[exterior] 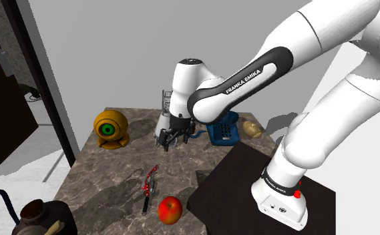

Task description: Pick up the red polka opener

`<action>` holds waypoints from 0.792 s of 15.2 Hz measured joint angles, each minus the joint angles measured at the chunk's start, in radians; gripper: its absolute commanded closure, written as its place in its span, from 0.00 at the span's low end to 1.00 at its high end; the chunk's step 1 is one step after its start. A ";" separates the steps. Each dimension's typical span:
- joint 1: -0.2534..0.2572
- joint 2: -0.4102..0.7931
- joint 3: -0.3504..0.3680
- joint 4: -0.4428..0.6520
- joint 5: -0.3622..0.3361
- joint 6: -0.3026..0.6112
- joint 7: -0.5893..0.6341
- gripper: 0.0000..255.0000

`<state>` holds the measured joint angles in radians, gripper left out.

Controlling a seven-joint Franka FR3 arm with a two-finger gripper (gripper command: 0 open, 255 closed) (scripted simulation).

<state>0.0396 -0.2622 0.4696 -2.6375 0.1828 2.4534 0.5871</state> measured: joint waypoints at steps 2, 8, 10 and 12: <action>-0.016 0.098 0.042 0.012 -0.049 0.077 0.077 0.00; -0.016 0.404 0.063 0.110 -0.346 0.229 0.391 0.00; 0.024 0.496 0.023 0.155 -0.446 0.255 0.490 0.00; 0.079 0.583 -0.024 0.207 -0.524 0.276 0.578 0.00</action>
<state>0.1182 0.3210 0.4454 -2.4310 -0.3415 2.7292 1.1647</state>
